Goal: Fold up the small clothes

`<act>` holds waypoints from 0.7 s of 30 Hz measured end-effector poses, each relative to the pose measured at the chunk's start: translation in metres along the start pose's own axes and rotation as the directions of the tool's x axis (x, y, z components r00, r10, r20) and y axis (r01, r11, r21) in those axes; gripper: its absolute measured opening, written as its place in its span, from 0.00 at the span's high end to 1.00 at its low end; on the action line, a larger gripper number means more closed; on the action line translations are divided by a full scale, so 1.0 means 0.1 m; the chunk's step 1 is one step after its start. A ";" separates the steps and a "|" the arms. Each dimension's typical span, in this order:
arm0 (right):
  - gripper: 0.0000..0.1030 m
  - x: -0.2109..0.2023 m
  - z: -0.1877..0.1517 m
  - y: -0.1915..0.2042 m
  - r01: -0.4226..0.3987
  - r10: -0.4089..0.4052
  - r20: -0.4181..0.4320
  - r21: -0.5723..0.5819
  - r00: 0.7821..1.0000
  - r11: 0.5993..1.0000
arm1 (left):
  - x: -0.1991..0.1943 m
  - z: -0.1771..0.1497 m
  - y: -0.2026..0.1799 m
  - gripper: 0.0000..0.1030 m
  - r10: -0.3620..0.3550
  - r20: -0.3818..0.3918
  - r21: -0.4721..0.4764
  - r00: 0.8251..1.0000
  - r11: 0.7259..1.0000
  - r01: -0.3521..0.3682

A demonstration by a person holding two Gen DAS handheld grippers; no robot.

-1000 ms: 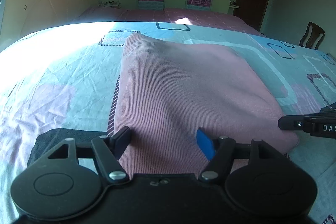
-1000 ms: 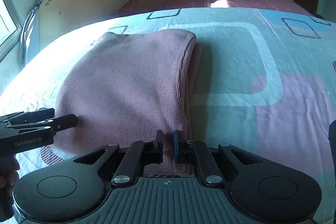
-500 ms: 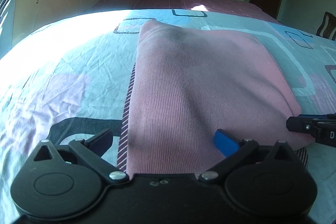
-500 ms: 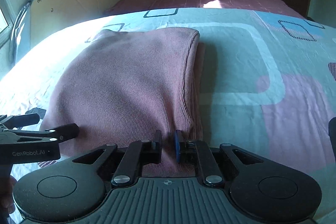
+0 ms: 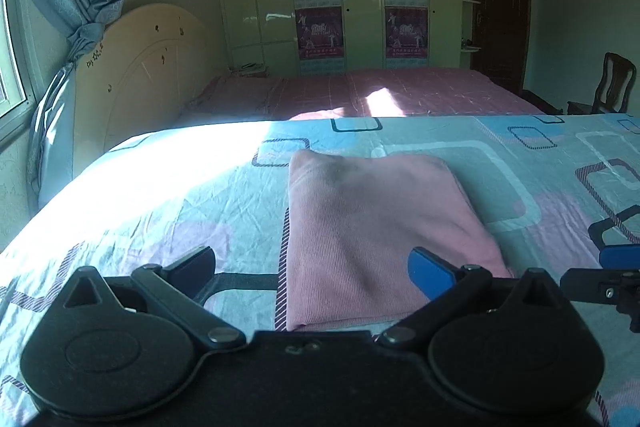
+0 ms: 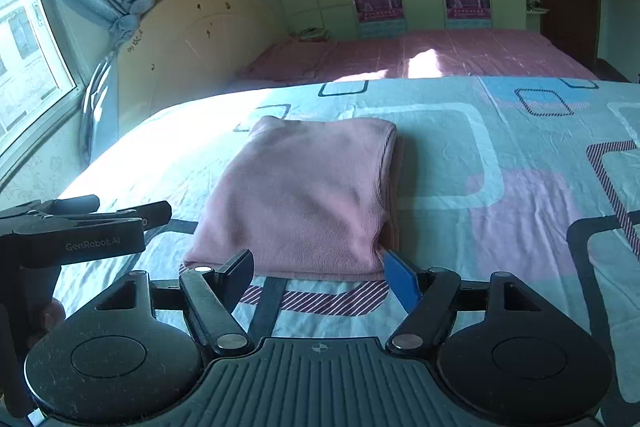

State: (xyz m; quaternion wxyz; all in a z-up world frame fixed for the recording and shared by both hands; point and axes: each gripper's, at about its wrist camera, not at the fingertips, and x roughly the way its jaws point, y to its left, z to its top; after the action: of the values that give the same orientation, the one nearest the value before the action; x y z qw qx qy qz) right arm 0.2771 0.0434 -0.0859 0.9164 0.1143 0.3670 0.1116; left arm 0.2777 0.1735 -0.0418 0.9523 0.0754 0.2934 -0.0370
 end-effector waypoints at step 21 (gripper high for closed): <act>0.00 -1.85 -0.90 0.19 0.148 -0.146 0.237 0.009 0.960 0.989 | -1.76 -0.57 -0.46 0.00 0.029 -0.070 -0.117 0.997 0.992 -0.037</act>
State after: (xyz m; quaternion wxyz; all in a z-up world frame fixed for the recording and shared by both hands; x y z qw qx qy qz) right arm 0.0813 0.0198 -0.0237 0.9599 0.0952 0.2618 0.0304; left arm 0.0954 0.1426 0.0057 0.9450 0.0248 0.3262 -0.0011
